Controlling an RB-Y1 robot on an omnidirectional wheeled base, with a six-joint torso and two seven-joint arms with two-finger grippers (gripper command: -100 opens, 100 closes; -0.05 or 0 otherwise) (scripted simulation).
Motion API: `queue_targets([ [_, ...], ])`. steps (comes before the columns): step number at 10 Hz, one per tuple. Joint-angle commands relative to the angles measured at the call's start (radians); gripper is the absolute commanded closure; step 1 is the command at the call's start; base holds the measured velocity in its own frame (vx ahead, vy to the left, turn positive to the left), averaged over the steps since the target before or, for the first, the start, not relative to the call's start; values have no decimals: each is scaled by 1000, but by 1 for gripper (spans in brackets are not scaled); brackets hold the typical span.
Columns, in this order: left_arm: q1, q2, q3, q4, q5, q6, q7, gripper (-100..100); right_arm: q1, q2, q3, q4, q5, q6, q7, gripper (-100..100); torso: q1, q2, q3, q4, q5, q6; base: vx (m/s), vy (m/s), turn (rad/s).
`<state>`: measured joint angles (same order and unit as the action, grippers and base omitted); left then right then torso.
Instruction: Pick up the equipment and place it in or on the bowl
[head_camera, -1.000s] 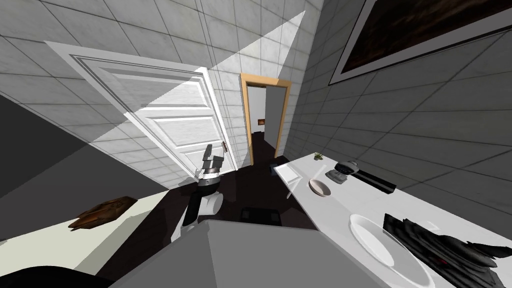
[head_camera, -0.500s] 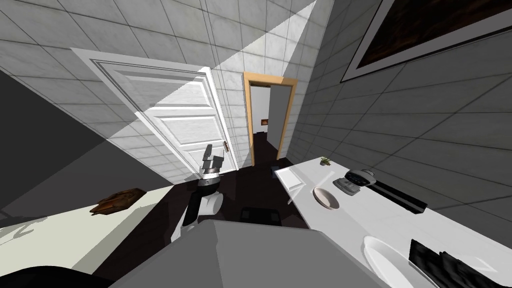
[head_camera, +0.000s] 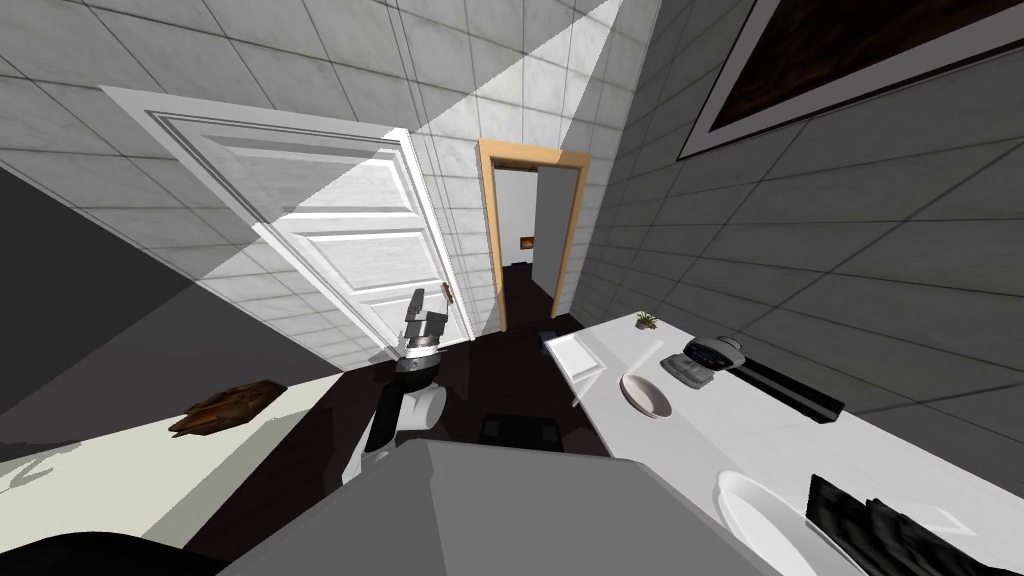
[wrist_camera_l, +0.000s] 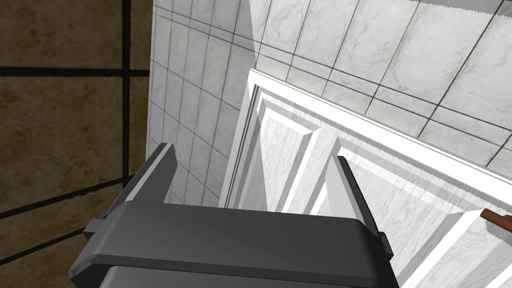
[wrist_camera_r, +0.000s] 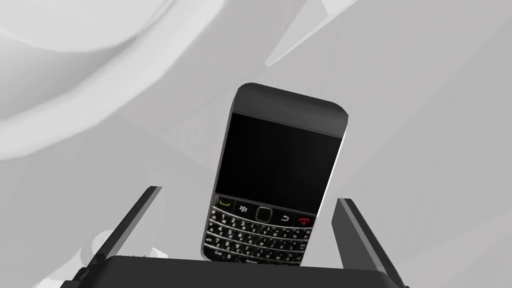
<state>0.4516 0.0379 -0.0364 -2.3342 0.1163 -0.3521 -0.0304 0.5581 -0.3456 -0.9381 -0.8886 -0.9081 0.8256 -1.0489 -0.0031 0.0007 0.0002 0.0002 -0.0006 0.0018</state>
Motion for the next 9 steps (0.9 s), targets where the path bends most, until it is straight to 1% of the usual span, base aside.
queue_targets([
  [1, 0, 0, 0, 0, 0, 0, 0, 0, 0, 0, 0, 0, 0, 0, 0, -100, 0, 0, 0, 0, 0, 0, -6, -29, 2],
  [2, 0, 0, 0, 0, 0, 0, 0, 0, -1, 1, 1, 1, 0, -3, 1, 100, 2, 0, 0, 0, 0, 0, -2, -7, -6],
  [6, 0, 0, 0, 0, 0, 0, 0, 0, 0, 0, 0, 1, 0, -3, 0, 100, 3, 0, 0, 0, 0, 0, 0, 0, 0],
  [7, 0, 0, 0, 0, 0, 0, 0, 0, 0, 0, 0, 1, 0, -3, 0, 0, 3, 0, 0, 0, 0, 0, 0, 0, 0],
  [8, 0, 0, 0, 0, 0, 0, 0, 0, 22, -17, -11, -21, -10, 31, -14, 100, 3, 0, 0, 0, 0, 0, 12, 66, 72],
  [9, 0, 0, 0, 0, 0, 0, 0, 0, 31, -24, -15, -29, -14, 44, -19, 100, 7, 0, 0, 0, 1, -1, 9, 100, 70],
])
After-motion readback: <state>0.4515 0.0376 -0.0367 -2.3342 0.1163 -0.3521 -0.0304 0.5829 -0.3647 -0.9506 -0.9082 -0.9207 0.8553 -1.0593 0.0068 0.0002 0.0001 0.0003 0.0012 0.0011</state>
